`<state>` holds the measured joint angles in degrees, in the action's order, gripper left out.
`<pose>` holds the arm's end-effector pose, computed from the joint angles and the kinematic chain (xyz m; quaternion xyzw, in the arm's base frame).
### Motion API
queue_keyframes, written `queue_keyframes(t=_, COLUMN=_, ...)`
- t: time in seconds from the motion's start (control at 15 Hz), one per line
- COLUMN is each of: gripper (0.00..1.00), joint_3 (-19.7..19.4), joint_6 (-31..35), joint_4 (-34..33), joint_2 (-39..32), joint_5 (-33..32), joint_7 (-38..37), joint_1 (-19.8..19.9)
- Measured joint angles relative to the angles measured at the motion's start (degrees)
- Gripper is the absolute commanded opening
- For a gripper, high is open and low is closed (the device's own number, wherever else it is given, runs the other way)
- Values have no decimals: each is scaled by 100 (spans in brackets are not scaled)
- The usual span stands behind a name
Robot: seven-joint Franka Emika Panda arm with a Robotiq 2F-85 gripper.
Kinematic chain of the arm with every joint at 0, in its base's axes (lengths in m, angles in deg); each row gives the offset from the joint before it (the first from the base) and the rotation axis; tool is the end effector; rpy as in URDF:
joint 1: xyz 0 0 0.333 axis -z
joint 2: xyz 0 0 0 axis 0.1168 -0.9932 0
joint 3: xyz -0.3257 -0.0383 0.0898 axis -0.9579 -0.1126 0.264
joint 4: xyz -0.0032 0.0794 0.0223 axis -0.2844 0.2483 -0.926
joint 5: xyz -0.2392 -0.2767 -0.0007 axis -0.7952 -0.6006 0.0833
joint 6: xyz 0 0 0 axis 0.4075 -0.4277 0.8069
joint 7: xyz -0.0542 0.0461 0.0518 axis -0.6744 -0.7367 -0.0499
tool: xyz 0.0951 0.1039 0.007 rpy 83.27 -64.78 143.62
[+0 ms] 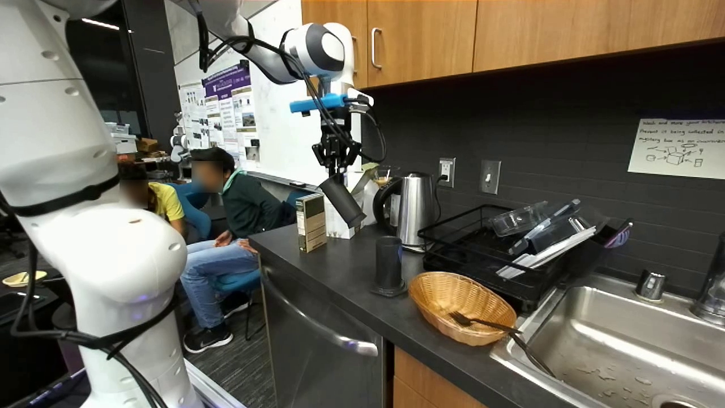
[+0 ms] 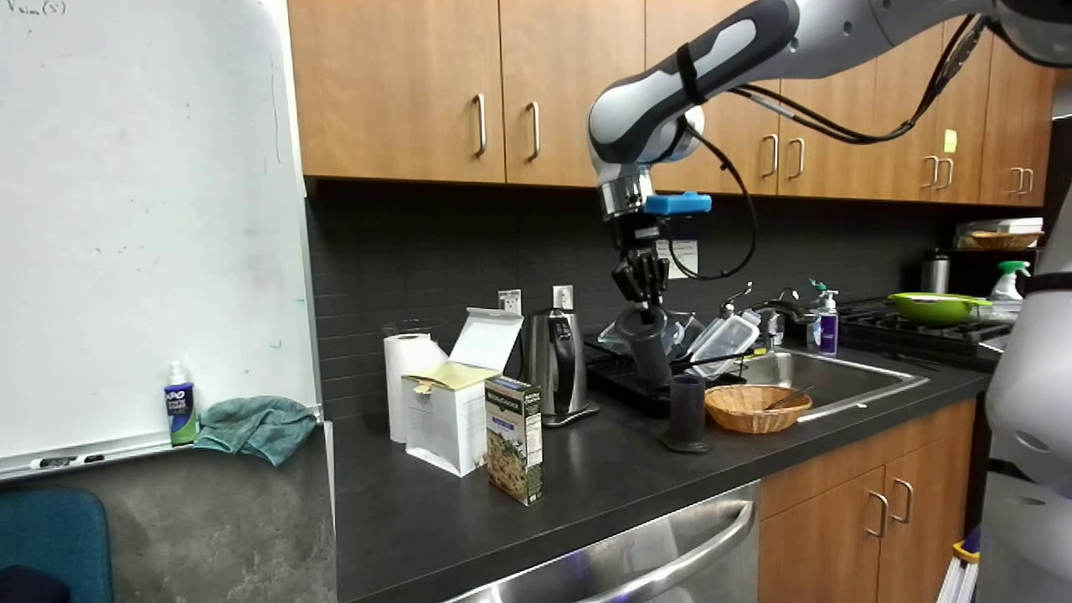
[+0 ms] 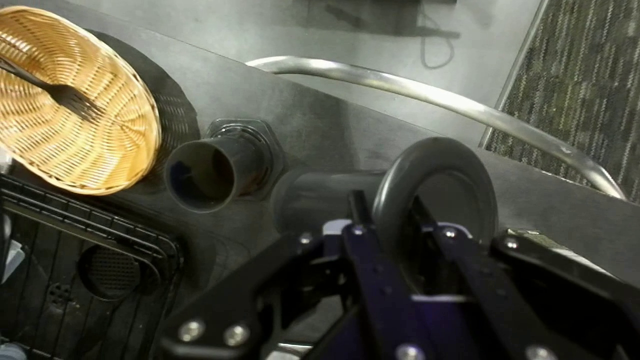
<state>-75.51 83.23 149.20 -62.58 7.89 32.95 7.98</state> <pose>0.4377 -0.0386 0.5146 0.9952 0.0205 -0.0837 0.0462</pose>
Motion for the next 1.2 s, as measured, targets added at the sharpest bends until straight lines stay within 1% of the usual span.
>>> queue_keyframes(t=0.53, gripper=5, joint_3=-103, joint_6=4, joint_4=-32, joint_2=44, joint_5=117, joint_7=-101, joint_1=67)
queue_keyframes(t=1.2, gripper=5, joint_3=-257, joint_6=6, joint_4=-100, joint_2=145, joint_5=327, joint_7=-265, joint_1=243)
